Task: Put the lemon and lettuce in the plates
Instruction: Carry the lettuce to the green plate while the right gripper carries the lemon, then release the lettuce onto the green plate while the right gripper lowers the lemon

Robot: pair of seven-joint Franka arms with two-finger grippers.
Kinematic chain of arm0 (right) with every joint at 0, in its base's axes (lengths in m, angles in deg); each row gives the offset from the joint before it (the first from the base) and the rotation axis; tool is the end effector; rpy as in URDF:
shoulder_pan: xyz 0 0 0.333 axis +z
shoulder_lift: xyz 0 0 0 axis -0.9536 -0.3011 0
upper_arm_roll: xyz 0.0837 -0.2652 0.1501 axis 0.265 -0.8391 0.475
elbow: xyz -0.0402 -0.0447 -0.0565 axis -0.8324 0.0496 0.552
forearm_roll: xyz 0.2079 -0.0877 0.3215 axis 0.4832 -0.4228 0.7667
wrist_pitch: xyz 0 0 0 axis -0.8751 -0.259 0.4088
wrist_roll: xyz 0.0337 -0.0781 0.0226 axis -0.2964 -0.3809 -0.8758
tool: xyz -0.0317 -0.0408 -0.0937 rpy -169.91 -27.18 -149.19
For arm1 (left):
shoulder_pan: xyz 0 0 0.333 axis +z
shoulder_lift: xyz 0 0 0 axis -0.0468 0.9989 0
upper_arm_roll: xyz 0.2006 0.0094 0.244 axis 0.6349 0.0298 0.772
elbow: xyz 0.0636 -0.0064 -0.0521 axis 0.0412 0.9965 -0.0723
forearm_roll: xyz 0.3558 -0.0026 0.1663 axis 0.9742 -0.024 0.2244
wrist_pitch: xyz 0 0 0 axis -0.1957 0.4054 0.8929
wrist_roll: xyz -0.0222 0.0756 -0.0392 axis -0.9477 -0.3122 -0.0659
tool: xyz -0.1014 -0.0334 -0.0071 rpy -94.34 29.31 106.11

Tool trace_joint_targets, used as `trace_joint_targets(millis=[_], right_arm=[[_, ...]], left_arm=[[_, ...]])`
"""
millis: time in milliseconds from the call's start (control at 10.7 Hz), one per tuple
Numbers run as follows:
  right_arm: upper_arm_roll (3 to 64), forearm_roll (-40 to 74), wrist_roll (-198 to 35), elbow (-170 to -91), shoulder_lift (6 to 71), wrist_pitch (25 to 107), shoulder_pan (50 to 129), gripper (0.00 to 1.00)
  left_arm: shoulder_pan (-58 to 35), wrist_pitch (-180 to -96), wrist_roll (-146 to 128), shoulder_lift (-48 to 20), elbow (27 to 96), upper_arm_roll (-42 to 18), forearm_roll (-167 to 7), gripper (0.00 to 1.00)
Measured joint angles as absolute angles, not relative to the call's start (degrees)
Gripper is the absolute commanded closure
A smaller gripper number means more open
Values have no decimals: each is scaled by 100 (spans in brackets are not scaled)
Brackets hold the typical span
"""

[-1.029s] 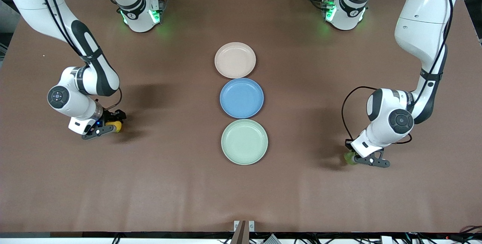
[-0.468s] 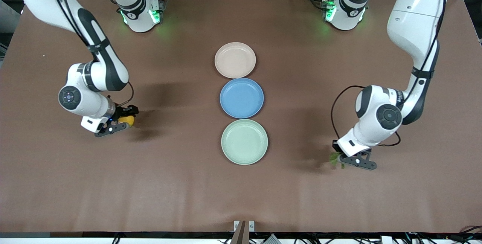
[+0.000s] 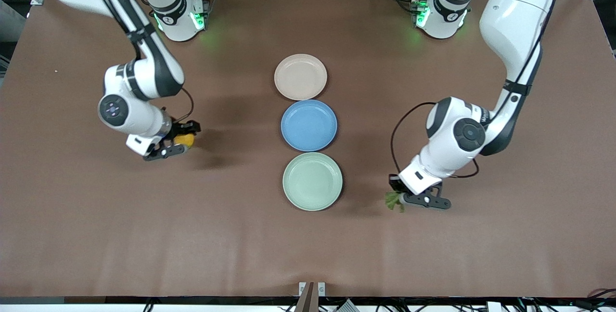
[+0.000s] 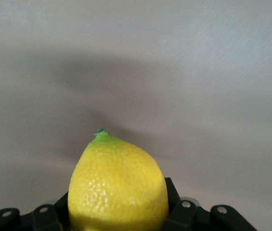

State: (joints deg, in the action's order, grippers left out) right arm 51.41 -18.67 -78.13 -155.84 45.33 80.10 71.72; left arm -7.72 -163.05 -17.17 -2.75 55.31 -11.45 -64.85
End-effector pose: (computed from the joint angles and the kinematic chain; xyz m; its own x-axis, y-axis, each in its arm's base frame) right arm 0.5333 0.1121 0.2540 0.9599 0.2159 -0.1788 0.2051 -0.9757 -0.0774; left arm 0.6680 -0.2478 0.2861 0.9715 -0.1234 0.2025 -0.1573 -0.9744 0.1608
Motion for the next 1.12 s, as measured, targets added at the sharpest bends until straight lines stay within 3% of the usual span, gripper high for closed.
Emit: trace_joint_targets(millis=[468, 655, 1122], right_arm=[[6043, -1315, -6349, -15887, 5183, 7544, 7338, 96], [6134, -1301, -5280, -15901, 5187, 7546, 7876, 96], [6167, -1294, -3336, -15918, 5180, 7727, 9027, 91]], left_arm=[[-1242, -16306, -3318, -198, 5396, -1581, -6515, 100], [-1472, -16438, -3768, -76, 5270, -1582, -6520, 100], [-1908, -17735, -4654, 525, 5237, -1572, -6522, 100]])
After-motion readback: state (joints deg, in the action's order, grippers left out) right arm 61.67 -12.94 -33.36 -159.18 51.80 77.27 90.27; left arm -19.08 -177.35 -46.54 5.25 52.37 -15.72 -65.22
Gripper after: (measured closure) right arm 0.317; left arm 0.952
